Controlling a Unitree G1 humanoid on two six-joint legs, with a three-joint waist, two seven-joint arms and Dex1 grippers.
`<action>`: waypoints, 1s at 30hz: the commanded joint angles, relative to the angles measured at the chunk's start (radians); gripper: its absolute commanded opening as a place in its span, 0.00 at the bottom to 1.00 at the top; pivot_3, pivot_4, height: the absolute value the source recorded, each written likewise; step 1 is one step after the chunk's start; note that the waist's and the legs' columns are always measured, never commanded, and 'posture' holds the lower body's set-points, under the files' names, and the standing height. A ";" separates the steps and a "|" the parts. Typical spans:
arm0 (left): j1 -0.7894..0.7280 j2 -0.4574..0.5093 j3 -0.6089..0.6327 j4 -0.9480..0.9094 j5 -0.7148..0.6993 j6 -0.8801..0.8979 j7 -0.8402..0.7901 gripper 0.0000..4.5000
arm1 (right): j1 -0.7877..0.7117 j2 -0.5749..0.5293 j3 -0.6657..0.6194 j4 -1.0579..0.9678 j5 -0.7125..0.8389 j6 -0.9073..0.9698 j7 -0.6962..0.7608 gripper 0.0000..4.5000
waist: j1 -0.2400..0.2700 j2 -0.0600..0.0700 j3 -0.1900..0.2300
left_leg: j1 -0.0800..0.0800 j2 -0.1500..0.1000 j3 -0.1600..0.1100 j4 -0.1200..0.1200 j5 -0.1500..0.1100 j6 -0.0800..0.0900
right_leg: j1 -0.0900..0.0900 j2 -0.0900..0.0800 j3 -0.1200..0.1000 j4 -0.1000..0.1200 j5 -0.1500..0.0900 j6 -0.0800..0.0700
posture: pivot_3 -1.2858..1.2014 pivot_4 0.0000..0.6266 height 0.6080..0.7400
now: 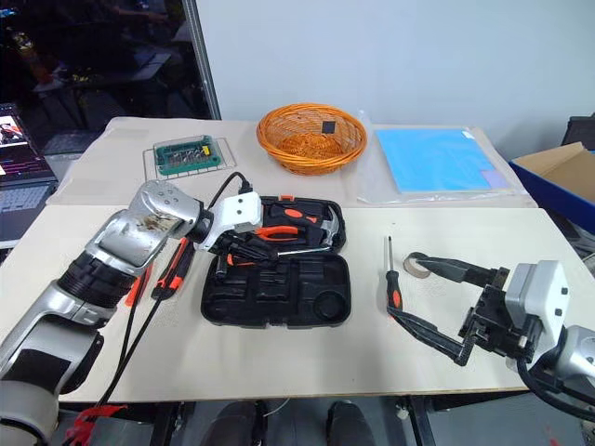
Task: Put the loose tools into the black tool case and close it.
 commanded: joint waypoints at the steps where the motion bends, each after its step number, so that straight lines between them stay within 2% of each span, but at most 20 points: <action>1: -0.031 -0.007 -0.012 0.050 0.059 -0.054 -0.010 0.12 | -0.006 -0.011 -0.021 -0.049 0.005 -0.019 -0.019 1.00 | 0.004 0.000 0.000 | 0.000 -0.001 0.000 0.000 0.000 0.000 | 0.000 0.000 0.000 0.000 0.000 0.000 | 0.52 0.24 1.00; 14: -0.039 -0.092 -0.026 0.212 0.177 -0.201 0.003 0.12 | -0.018 -0.016 0.005 -0.085 0.017 0.000 -0.072 1.00 | 0.014 0.000 0.000 | -0.002 -0.001 -0.001 0.000 0.000 0.000 | 0.000 -0.001 0.000 -0.001 -0.001 0.001 | 0.52 0.24 1.00; 16: -0.042 -0.100 -0.018 0.236 0.188 -0.241 0.015 0.30 | -0.020 -0.016 0.008 -0.087 0.018 0.002 -0.076 1.00 | 0.015 0.000 0.000 | -0.002 -0.002 -0.001 0.001 0.000 0.000 | 0.000 -0.001 0.000 -0.001 -0.001 0.001 | 0.52 0.24 1.00; 17: -0.042 -0.103 -0.013 0.244 0.190 -0.254 0.019 0.34 | -0.019 -0.016 0.009 -0.089 0.018 0.002 -0.079 1.00 | 0.018 0.001 -0.001 | -0.002 -0.002 -0.001 0.001 0.000 0.000 | 0.001 -0.001 0.000 -0.001 -0.001 0.001 | 0.52 0.24 1.00; 21: -0.021 -0.064 0.138 0.122 0.054 -0.192 -0.021 0.66 | -0.004 -0.014 -0.003 -0.103 0.029 0.006 -0.083 1.00 | 0.022 0.001 -0.001 | -0.003 -0.002 -0.001 0.001 0.000 0.000 | 0.000 -0.001 0.000 -0.001 -0.001 0.001 | 0.52 0.24 1.00; 23: 0.020 -0.036 0.214 0.036 -0.005 -0.143 -0.014 0.66 | 0.008 -0.010 -0.008 -0.105 0.028 0.004 -0.081 1.00 | 0.016 0.001 -0.001 | -0.004 -0.002 -0.002 0.001 0.000 0.000 | -0.001 -0.001 0.000 -0.001 -0.001 0.001 | 0.52 0.24 1.00; 25: 0.062 -0.025 0.278 -0.046 -0.084 -0.011 -0.018 0.66 | 0.009 -0.004 -0.005 -0.103 0.022 0.001 -0.089 1.00 | 0.008 0.001 -0.001 | -0.003 -0.002 -0.002 0.001 0.000 0.000 | 0.000 -0.001 0.000 -0.001 -0.001 0.002 | 0.52 0.24 1.00; 28: 0.178 -0.084 0.368 -0.161 -0.135 0.091 0.127 0.48 | -0.002 0.006 0.017 -0.100 0.012 -0.001 -0.116 1.00 | 0.009 0.006 -0.003 | -0.002 -0.002 -0.003 0.001 0.000 0.001 | 0.001 -0.002 0.000 0.000 0.001 0.007 | 0.52 0.24 1.00; 30: 0.244 -0.153 0.413 -0.207 -0.147 0.122 0.242 0.31 | -0.005 0.013 0.027 -0.099 0.006 -0.001 -0.132 1.00 | 0.011 0.006 -0.004 | -0.002 -0.003 -0.003 0.001 0.000 0.001 | 0.001 -0.002 0.000 0.000 0.000 0.008 | 0.52 0.24 1.00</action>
